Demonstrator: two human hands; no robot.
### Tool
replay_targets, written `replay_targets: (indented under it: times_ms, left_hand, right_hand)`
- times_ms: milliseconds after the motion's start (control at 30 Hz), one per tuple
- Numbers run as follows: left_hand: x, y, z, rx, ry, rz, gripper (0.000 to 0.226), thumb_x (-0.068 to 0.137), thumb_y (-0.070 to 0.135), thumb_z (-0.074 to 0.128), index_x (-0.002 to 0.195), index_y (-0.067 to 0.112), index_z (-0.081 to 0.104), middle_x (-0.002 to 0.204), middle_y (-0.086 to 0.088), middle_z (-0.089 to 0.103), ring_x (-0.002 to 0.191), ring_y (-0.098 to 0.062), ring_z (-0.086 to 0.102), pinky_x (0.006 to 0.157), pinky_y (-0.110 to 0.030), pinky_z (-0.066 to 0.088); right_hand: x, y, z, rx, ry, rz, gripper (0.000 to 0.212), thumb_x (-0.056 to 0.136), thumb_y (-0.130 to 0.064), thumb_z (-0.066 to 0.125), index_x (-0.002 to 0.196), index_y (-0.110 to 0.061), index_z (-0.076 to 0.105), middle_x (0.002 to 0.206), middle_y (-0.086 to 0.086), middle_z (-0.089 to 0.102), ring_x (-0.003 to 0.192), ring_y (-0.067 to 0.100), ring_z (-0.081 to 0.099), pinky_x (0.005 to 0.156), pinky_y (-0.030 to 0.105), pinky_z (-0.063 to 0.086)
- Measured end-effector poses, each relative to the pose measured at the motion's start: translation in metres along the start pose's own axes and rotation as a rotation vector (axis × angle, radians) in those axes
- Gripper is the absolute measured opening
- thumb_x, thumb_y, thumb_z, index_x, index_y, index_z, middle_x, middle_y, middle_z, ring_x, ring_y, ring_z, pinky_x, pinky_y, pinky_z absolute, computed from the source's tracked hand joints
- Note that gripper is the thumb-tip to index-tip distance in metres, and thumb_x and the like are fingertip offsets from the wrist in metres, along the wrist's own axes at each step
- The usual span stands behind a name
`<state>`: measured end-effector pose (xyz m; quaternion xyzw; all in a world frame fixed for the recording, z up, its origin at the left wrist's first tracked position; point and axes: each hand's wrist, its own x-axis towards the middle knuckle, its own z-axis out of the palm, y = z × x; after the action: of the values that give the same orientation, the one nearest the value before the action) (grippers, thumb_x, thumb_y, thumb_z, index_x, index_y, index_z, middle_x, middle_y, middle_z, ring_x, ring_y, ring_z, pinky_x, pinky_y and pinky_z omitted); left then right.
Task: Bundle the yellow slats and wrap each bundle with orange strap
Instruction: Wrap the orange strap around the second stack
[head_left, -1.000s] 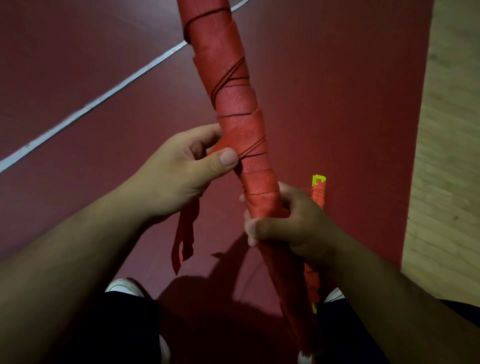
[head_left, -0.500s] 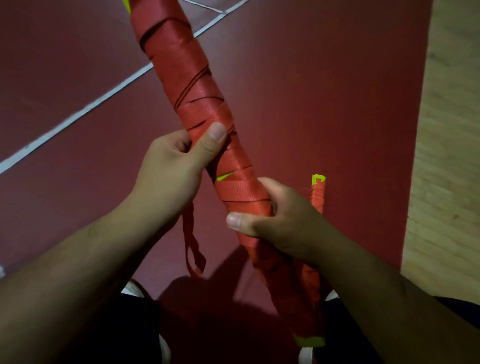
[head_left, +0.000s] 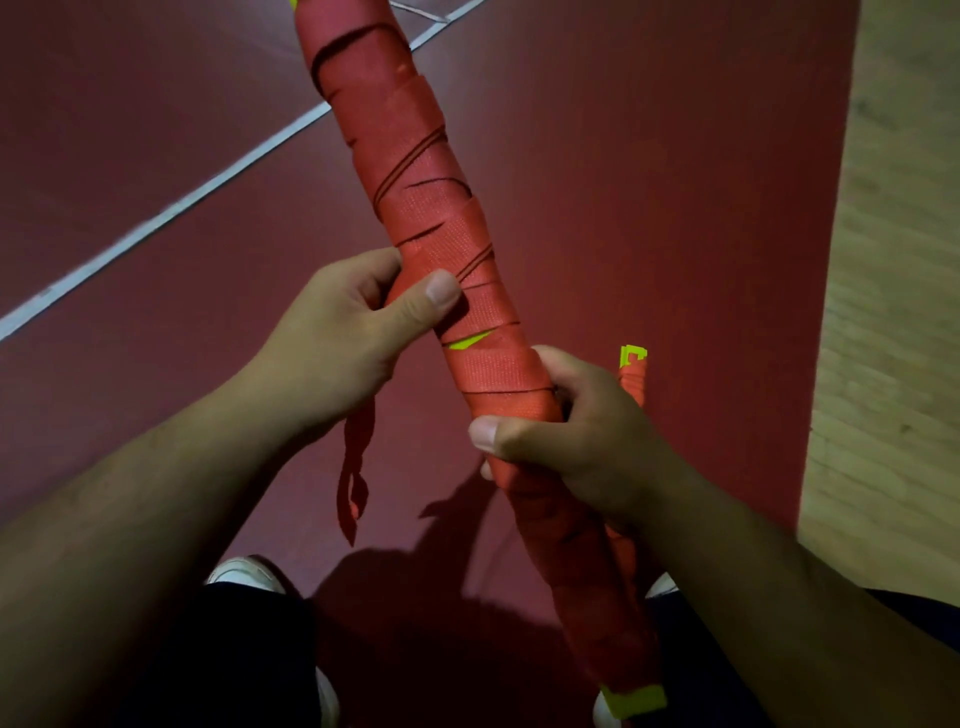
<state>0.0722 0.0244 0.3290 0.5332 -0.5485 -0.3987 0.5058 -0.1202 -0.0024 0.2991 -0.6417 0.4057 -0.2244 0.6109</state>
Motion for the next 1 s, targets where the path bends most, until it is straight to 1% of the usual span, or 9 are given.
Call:
replay_targets:
  times_ms: [267, 333, 400, 467, 567, 667, 767, 900, 1000]
  left_hand:
    - [-0.002, 0.0, -0.008, -0.069, -0.056, 0.062, 0.018, 0.085, 0.03, 0.052, 0.091, 0.016, 0.061, 0.053, 0.024, 0.057, 0.047, 0.01, 0.05, 0.05, -0.001, 0.035]
    - [-0.002, -0.007, -0.012, -0.147, -0.113, 0.012, 0.031, 0.083, 0.053, 0.06, 0.09, 0.023, 0.066, 0.054, 0.016, 0.052, 0.045, 0.001, 0.039, 0.044, -0.013, 0.031]
    - [-0.001, -0.014, -0.015, -0.17, -0.21, -0.05, 0.057, 0.075, 0.07, 0.066, 0.099, 0.018, 0.069, 0.061, -0.017, 0.045, 0.047, -0.02, 0.03, 0.045, -0.026, 0.024]
    - [-0.001, -0.016, -0.017, -0.244, -0.317, -0.076, 0.072, 0.076, 0.064, 0.07, 0.118, 0.005, 0.064, 0.081, -0.03, 0.056, 0.056, -0.031, 0.046, 0.053, -0.032, 0.033]
    - [-0.004, -0.01, -0.014, -0.324, -0.393, 0.008, 0.052, 0.084, 0.043, 0.068, 0.116, 0.003, 0.062, 0.1, -0.01, 0.071, 0.087, -0.025, 0.069, 0.077, -0.028, 0.053]
    - [-0.004, -0.008, -0.009, -0.293, -0.25, 0.027, 0.045, 0.083, 0.048, 0.065, 0.103, 0.008, 0.063, 0.089, -0.002, 0.07, 0.078, -0.019, 0.066, 0.073, -0.027, 0.051]
    - [-0.002, -0.007, -0.008, -0.244, -0.02, -0.036, 0.063, 0.074, 0.066, 0.072, 0.097, 0.008, 0.068, 0.084, -0.031, 0.058, 0.07, -0.04, 0.054, 0.072, -0.046, 0.044]
    - [0.002, -0.007, -0.007, -0.11, 0.23, -0.122, 0.043, 0.078, 0.065, 0.069, 0.064, 0.027, 0.058, 0.055, 0.008, 0.043, 0.049, -0.009, 0.035, 0.05, -0.026, 0.03]
    - [0.003, -0.014, -0.006, -0.104, 0.299, -0.195, 0.047, 0.077, 0.067, 0.07, 0.063, 0.026, 0.051, 0.056, 0.009, 0.037, 0.048, -0.008, 0.03, 0.05, -0.028, 0.024]
  right_hand:
    - [-0.004, -0.012, 0.0, 0.267, -0.137, 0.037, 0.031, 0.073, -0.007, 0.073, 0.099, 0.0, 0.057, 0.09, 0.036, 0.059, 0.065, 0.032, 0.065, 0.057, 0.034, 0.055]
    - [-0.004, -0.011, 0.0, 0.299, -0.17, 0.037, 0.031, 0.073, -0.006, 0.073, 0.099, 0.0, 0.057, 0.09, 0.032, 0.061, 0.064, 0.031, 0.066, 0.057, 0.034, 0.055]
    - [-0.005, -0.008, -0.001, 0.34, -0.237, 0.052, 0.034, 0.071, -0.007, 0.076, 0.1, -0.002, 0.058, 0.088, 0.026, 0.065, 0.064, 0.033, 0.066, 0.06, 0.036, 0.054]
    - [-0.006, -0.007, -0.002, 0.393, -0.325, 0.077, 0.037, 0.07, -0.013, 0.075, 0.102, -0.005, 0.059, 0.088, 0.023, 0.068, 0.065, 0.034, 0.066, 0.065, 0.041, 0.054]
    - [-0.006, -0.008, -0.005, 0.447, -0.43, 0.112, 0.034, 0.071, -0.015, 0.07, 0.102, -0.005, 0.061, 0.089, 0.02, 0.068, 0.067, 0.033, 0.066, 0.068, 0.043, 0.055]
    - [-0.002, -0.011, -0.006, 0.465, -0.434, 0.119, 0.036, 0.073, -0.019, 0.068, 0.105, -0.006, 0.059, 0.091, 0.025, 0.068, 0.069, 0.034, 0.068, 0.066, 0.04, 0.055]
    - [0.002, -0.011, -0.005, 0.348, -0.29, 0.082, 0.04, 0.075, -0.034, 0.07, 0.109, -0.016, 0.062, 0.093, 0.028, 0.067, 0.075, 0.033, 0.069, 0.066, 0.039, 0.056]
    - [-0.001, -0.006, 0.005, -0.224, -0.044, 0.117, 0.061, 0.059, -0.052, 0.085, 0.112, -0.044, 0.056, 0.09, -0.013, 0.069, 0.076, 0.001, 0.066, 0.066, 0.022, 0.049]
    - [0.0, -0.001, 0.01, -0.462, 0.105, 0.069, 0.058, 0.065, -0.044, 0.084, 0.114, -0.041, 0.053, 0.086, -0.015, 0.064, 0.072, 0.0, 0.06, 0.063, 0.017, 0.044]
